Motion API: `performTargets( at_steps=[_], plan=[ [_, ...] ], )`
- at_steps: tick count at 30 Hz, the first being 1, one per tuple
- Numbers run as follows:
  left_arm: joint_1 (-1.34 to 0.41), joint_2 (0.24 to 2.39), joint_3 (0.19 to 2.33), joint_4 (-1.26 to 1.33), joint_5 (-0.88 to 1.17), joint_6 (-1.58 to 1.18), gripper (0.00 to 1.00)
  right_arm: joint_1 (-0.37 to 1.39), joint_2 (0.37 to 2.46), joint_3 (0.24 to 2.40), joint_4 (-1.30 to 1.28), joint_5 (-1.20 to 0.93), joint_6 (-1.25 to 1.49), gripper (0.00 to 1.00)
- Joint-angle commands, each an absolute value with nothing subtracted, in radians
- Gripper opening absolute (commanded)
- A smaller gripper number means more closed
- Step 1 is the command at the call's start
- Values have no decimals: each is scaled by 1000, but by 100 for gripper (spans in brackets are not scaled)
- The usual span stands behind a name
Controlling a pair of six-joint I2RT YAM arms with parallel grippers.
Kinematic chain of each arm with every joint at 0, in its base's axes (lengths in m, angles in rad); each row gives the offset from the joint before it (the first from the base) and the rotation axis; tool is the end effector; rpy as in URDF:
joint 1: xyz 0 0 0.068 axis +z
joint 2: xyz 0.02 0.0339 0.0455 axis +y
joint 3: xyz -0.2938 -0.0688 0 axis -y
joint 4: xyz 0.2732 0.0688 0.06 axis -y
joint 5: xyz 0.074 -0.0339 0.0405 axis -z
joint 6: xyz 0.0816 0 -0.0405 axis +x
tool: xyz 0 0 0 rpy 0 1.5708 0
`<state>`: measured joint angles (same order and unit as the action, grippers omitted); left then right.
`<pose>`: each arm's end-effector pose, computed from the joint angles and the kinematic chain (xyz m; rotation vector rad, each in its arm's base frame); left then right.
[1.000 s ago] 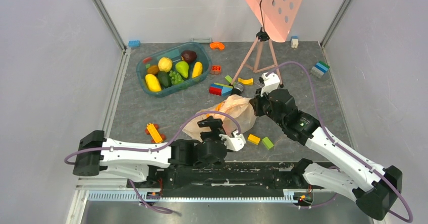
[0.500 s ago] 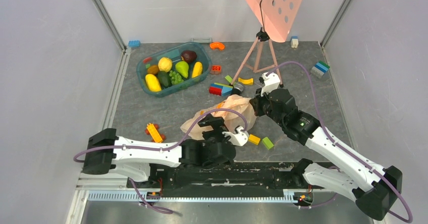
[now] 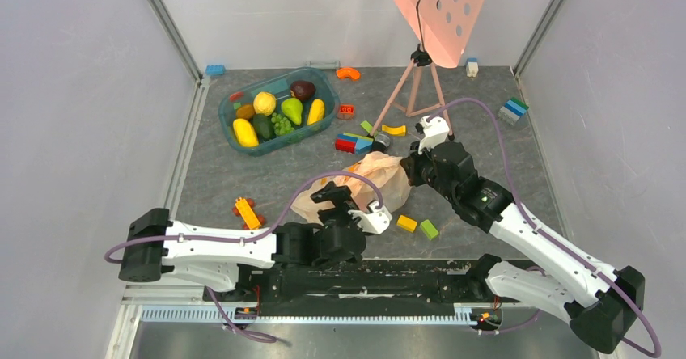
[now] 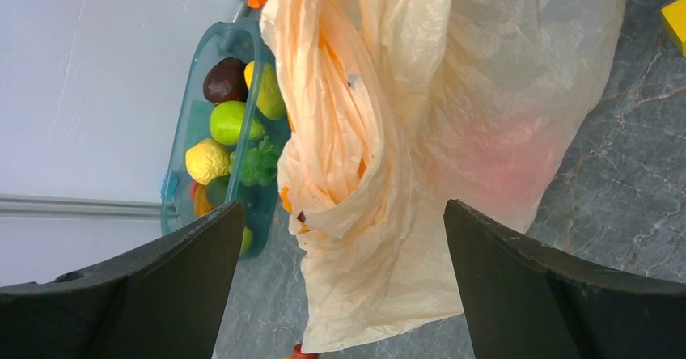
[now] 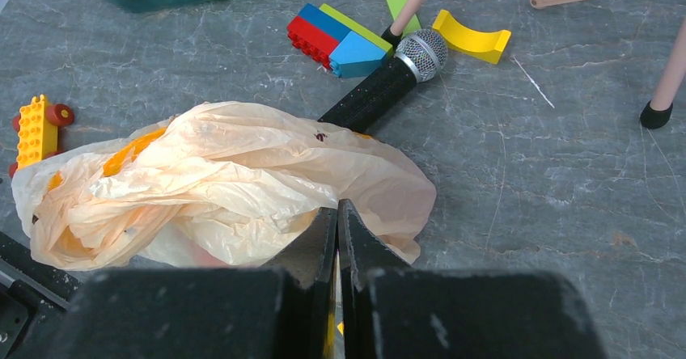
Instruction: Take the fake fruits out of the plastic bag
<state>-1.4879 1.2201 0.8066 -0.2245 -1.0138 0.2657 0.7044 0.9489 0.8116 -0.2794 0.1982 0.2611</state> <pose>0.0928 -0.2807 0.2648 1.0808 1.5657 0.3040 0.2150 0.1616 0.3120 -0.3134 1.9796 0.4283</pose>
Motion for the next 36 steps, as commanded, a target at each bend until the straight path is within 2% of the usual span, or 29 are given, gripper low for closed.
performTargets(
  at_steps=[1,4,10,16,21,25,26,27,28,30,32,34,36],
  plan=[
    [-1490,1235,793,-231,-988,208,100,700,939,822,-242,185,254,0],
    [-1488,1249,786,-232,-1013,206,98,699,938,822,-242,183,256,0],
    [-1480,1255,759,-189,-1047,226,80,699,930,818,-244,175,258,0],
    [-1449,1216,689,-58,-1075,301,70,699,919,815,-252,167,256,0],
    [-1410,1227,663,-4,-1073,329,45,698,905,818,-258,159,253,1],
    [-1400,1229,668,25,-1073,331,15,699,888,812,-261,147,231,6],
    [-1400,1222,673,25,-1067,332,7,698,881,810,-261,140,218,10],
    [-1401,1209,677,22,-1058,331,2,698,873,808,-261,136,198,15],
    [-1401,1191,681,13,-1044,329,2,698,866,807,-262,136,180,23],
    [-1400,1140,686,7,-990,317,2,698,840,805,-257,122,128,45],
    [-1400,1069,682,-28,-922,300,2,699,807,798,-240,80,76,64],
    [-1401,985,670,-26,-862,285,2,698,775,795,-220,39,21,75],
    [-1399,919,655,-17,-816,280,2,698,758,798,-213,-23,-36,80]
  ],
)
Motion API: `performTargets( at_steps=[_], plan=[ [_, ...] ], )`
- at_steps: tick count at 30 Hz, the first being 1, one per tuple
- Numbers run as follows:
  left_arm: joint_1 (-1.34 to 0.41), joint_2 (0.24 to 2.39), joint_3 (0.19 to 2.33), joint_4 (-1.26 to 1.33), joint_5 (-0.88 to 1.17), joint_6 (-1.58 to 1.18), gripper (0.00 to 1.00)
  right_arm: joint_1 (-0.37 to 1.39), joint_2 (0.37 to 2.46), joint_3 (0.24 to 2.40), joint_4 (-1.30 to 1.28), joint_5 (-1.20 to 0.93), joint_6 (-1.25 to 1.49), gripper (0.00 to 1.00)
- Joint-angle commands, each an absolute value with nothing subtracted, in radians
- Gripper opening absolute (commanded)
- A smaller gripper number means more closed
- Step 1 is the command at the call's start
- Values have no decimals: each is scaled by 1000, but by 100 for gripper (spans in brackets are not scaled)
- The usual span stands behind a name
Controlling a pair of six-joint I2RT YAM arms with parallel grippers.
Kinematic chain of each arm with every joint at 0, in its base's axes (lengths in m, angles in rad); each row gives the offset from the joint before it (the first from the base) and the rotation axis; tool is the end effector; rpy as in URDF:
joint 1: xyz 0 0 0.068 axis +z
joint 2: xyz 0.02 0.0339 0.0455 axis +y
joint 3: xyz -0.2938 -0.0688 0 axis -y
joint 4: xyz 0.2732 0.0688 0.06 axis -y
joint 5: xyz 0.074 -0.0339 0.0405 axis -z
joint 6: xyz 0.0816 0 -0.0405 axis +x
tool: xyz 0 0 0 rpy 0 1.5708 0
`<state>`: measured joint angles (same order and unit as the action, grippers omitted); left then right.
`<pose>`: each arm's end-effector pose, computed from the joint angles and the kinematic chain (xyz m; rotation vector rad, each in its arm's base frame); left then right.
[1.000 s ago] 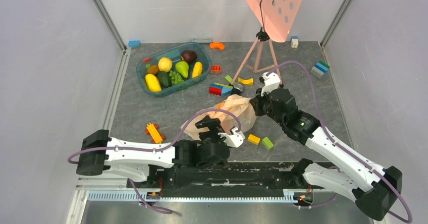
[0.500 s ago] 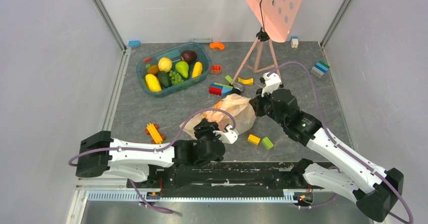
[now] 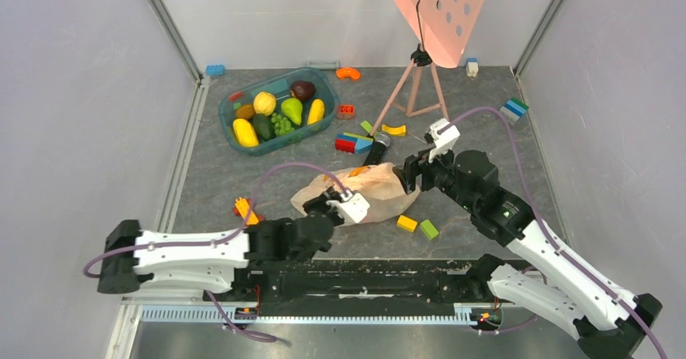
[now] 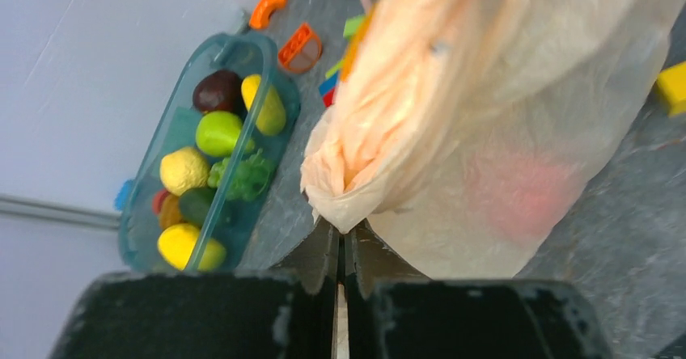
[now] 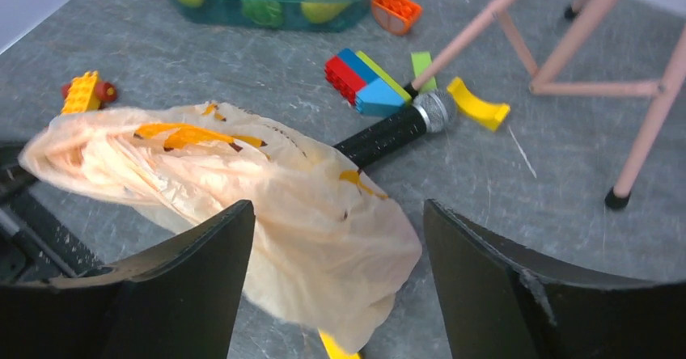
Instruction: Take the fake fruits out of the plastic bag
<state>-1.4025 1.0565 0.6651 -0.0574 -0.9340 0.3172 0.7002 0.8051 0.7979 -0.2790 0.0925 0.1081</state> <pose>0.1084 -0.2466 0.2674 0.9643 1.5622 0.1878 0.1876 0.1482 0.3395 -0.4866 1.8187 0.4735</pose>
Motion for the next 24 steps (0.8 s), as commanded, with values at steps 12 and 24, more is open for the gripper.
performTargets(
  at_steps=[12,24],
  plan=[
    [-1385,869,667,-80,-717,254,2,698,875,875,-272,-457,-206,80],
    [-1351,921,698,-105,-689,219,2,701,852,923,-293,-486,-39,71]
  ],
)
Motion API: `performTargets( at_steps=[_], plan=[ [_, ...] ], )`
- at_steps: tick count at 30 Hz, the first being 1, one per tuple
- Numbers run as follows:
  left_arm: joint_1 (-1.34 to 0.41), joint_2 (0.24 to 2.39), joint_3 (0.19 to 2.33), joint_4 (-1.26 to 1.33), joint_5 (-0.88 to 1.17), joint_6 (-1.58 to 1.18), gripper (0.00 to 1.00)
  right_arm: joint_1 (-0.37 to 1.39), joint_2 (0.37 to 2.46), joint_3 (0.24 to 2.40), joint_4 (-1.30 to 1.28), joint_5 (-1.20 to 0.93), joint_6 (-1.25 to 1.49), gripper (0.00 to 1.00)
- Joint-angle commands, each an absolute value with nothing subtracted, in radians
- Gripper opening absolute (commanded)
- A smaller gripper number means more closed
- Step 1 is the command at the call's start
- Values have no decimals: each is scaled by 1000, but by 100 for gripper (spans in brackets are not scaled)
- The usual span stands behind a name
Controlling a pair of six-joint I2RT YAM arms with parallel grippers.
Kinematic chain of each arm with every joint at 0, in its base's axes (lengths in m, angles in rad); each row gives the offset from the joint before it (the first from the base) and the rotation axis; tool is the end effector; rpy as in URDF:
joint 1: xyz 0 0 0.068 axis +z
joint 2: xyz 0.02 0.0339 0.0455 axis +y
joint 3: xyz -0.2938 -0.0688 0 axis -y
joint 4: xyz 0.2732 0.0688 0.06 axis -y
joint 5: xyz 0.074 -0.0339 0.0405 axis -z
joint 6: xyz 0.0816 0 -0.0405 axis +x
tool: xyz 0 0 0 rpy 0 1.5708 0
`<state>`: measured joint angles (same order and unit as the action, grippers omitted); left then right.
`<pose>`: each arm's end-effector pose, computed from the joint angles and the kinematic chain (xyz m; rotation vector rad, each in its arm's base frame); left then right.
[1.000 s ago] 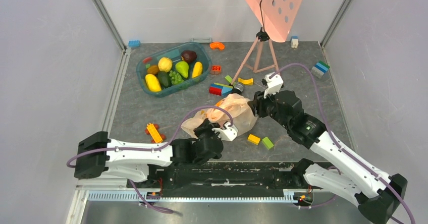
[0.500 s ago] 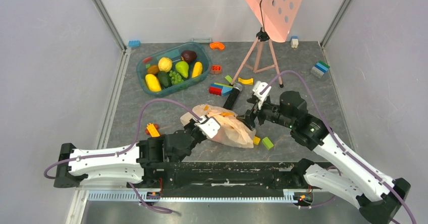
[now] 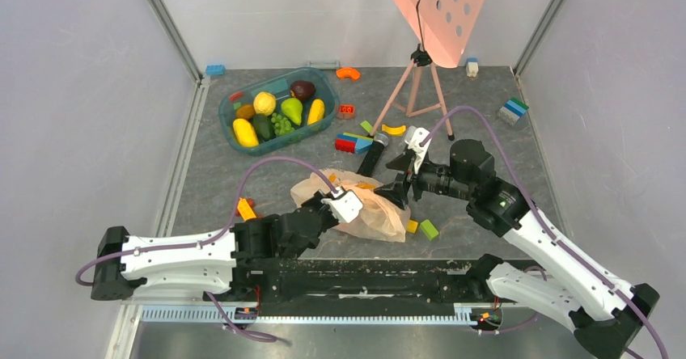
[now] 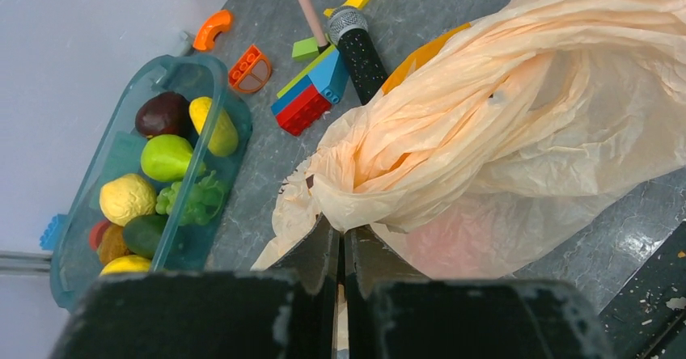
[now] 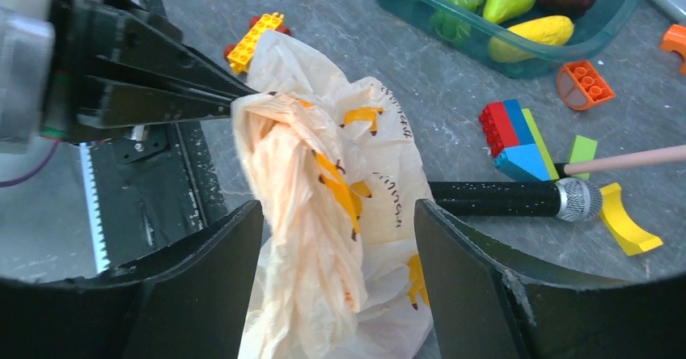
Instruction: Take the fake fruits out of the plastic bag
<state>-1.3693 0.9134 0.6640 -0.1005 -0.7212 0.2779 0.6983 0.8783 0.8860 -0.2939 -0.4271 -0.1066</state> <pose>0.1022 -0.2313 0.2904 0.9818 1.5464 -0.0722 0.1678 0.1849 0.3599 -1.0191 1.6136 0.8017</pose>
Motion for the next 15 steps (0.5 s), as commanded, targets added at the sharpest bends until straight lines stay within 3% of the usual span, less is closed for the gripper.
performTargets(
  at_steps=[1,15],
  plan=[
    [-1346,922,701,-107,-685,214,2,701,847,915,-302,-489,-31,71],
    [-1321,918,715,-102,-637,209,2,714,912,820,-279,-488,-1,61]
  ],
)
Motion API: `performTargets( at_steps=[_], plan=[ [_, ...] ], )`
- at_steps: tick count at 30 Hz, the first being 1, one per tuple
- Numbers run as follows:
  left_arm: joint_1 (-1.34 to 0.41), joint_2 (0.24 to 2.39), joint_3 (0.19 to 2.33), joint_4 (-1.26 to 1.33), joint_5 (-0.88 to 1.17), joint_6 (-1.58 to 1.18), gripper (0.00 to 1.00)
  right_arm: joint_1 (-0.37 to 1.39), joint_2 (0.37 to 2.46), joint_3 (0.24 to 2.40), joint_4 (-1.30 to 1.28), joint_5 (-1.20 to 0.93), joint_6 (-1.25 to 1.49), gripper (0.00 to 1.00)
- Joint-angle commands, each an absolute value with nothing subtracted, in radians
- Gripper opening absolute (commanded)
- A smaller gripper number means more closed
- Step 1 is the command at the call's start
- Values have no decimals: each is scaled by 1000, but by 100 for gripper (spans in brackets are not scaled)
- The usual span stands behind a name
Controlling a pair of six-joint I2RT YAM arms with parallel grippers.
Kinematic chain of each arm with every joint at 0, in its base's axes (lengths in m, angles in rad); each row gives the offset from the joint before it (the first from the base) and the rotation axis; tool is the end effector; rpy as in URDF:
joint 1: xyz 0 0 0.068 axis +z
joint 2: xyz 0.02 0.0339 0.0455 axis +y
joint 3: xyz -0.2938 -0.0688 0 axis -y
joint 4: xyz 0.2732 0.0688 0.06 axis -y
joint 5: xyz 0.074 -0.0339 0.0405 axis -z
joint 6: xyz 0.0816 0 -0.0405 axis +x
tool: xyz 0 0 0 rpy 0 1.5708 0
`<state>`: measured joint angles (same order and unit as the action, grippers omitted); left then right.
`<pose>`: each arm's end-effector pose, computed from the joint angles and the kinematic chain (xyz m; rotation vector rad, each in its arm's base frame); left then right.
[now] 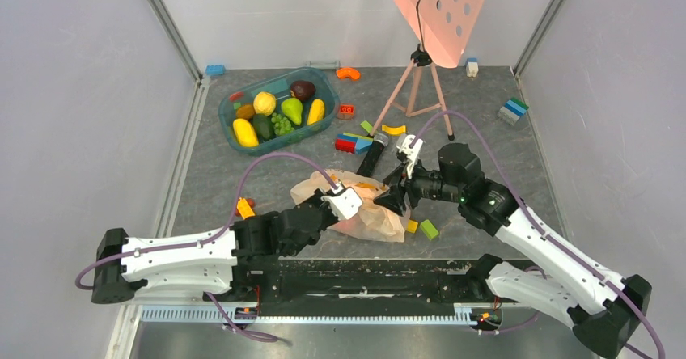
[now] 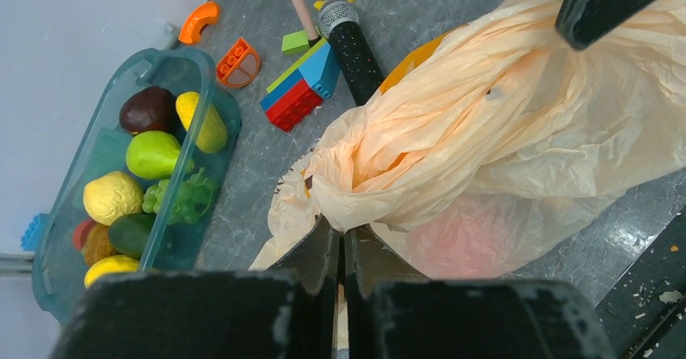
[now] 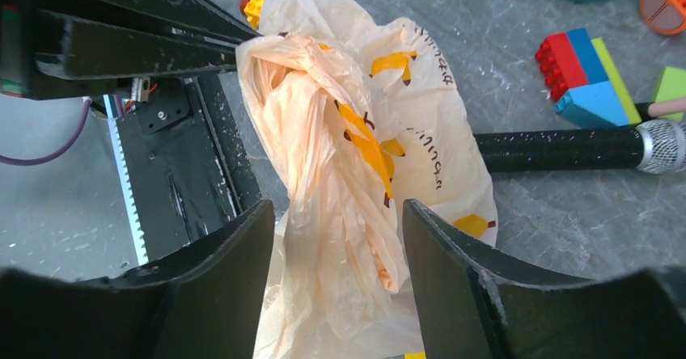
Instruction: Take the fake fruits out of the plastic bag
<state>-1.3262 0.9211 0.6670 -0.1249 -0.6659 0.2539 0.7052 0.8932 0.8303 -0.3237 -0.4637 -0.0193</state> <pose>0.1095 -0.2305 0.2857 0.9912 1.5821 -0.0893 0.1655 0.1888 0.3297 -1.0053 1.7568 0.8966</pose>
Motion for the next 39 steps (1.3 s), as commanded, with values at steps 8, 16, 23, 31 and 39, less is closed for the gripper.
performTargets(
  at_steps=[8,16,23,31,39],
  plan=[
    [-1318,919,715,-100,-633,205,2,718,934,805,-244,-489,26,51],
    [-1291,892,707,-108,-647,161,2,719,868,798,-203,-355,63,8],
    [-1239,759,686,-182,-653,22,2,716,834,838,-260,64,157,0],
    [-1228,606,662,-259,-685,-132,10,716,822,831,-252,292,319,0],
    [-1226,526,669,-297,-563,-163,55,716,817,793,-114,102,321,0]
  ],
)
